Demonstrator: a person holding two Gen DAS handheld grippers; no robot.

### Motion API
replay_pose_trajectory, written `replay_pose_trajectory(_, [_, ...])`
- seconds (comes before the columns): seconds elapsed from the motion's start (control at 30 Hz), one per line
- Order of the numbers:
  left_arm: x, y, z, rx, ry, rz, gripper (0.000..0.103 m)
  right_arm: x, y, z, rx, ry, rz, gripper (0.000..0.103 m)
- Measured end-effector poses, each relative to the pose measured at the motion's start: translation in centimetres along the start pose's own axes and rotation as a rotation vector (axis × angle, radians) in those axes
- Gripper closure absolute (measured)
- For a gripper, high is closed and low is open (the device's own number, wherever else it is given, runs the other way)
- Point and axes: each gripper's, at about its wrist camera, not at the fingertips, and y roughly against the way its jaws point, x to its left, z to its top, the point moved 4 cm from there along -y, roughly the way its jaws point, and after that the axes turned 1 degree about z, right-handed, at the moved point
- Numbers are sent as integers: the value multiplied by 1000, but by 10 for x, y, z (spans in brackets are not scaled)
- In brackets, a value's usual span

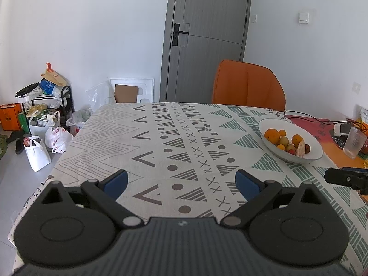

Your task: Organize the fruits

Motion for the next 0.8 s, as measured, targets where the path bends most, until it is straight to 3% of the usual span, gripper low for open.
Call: replay_pose_trajectory(0.8, [-2,1,-1,2,-23,-15,4,1,-3,-3,13,-3,1,0])
